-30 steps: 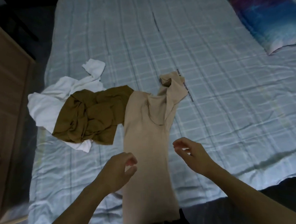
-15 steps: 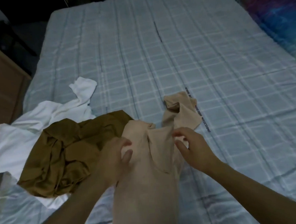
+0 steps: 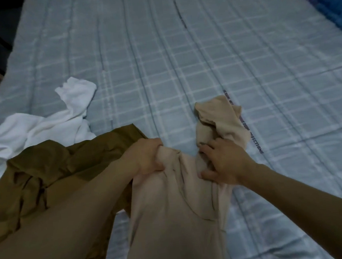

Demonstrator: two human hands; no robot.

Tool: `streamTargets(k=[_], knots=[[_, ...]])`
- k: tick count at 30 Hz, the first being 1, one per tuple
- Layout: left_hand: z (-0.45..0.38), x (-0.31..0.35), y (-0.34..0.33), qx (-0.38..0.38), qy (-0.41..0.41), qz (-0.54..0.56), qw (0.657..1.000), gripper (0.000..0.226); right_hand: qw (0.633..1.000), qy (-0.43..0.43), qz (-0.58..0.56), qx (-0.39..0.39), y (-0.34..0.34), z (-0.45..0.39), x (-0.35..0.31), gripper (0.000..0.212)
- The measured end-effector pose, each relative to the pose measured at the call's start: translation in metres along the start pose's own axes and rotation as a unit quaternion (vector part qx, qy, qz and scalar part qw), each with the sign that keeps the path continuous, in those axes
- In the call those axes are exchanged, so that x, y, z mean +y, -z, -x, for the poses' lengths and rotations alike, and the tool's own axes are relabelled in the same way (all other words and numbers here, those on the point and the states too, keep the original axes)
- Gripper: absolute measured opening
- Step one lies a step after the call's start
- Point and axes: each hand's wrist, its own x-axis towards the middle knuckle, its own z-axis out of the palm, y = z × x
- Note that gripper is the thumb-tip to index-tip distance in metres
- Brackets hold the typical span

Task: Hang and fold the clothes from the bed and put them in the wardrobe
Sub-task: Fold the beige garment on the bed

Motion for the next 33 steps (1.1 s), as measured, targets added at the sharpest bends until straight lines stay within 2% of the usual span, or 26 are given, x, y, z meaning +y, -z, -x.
streamTargets(k=[5,6,9,11,12,14,17,19,21,22,24,26,30,33], knots=[[0.012,-0.006,0.006,0.079,-0.018,0.076,0.994,0.014,0.992,-0.106,0.066,-0.035,0.006,0.011,0.002,0.069],[0.016,-0.008,0.01,0.099,-0.029,0.096,0.99,0.014,0.987,-0.138,0.064,-0.05,0.007,0.014,0.002,0.071],[0.029,-0.02,0.025,0.184,-0.036,0.148,0.971,0.035,0.973,-0.212,0.026,-0.083,0.005,0.022,0.003,0.073],[0.034,-0.031,0.027,0.208,-0.013,0.117,0.971,0.028,0.967,-0.238,-0.01,-0.085,0.004,0.027,0.002,0.072],[0.036,-0.035,0.026,0.197,0.002,0.093,0.976,0.023,0.969,-0.238,-0.015,-0.071,0.004,0.029,0.0,0.07],[0.035,-0.038,0.023,0.126,0.041,0.062,0.989,0.021,0.978,-0.206,0.006,-0.027,0.005,0.028,-0.004,0.064],[0.032,-0.034,0.029,0.019,0.119,0.089,0.989,0.033,0.997,-0.07,0.023,0.029,0.007,0.018,0.001,0.051],[0.03,-0.031,0.033,-0.02,0.167,0.164,0.972,0.046,1.0,0.024,-0.008,0.008,0.008,0.009,0.006,0.052],[0.03,-0.028,0.035,-0.055,0.204,0.244,0.947,0.055,0.996,0.057,-0.04,-0.047,0.01,0.0,0.012,0.06],[0.031,-0.026,0.036,-0.069,0.211,0.271,0.937,0.055,0.995,0.054,-0.045,-0.067,0.014,-0.004,0.015,0.061],[0.033,-0.023,0.034,-0.07,0.204,0.289,0.933,0.05,0.997,0.052,-0.018,-0.058,0.018,-0.012,0.022,0.053],[0.035,-0.021,0.032,-0.047,0.187,0.27,0.943,0.043,0.997,0.045,0.052,-0.033,0.023,-0.016,0.028,0.05],[0.039,-0.023,0.028,-0.015,0.172,0.236,0.956,0.037,0.984,-0.038,0.156,-0.077,0.037,-0.014,0.036,0.056],[0.042,-0.019,0.025,0.003,0.168,0.241,0.956,0.037,0.965,-0.161,0.15,-0.145,0.041,-0.004,0.053,0.084]])
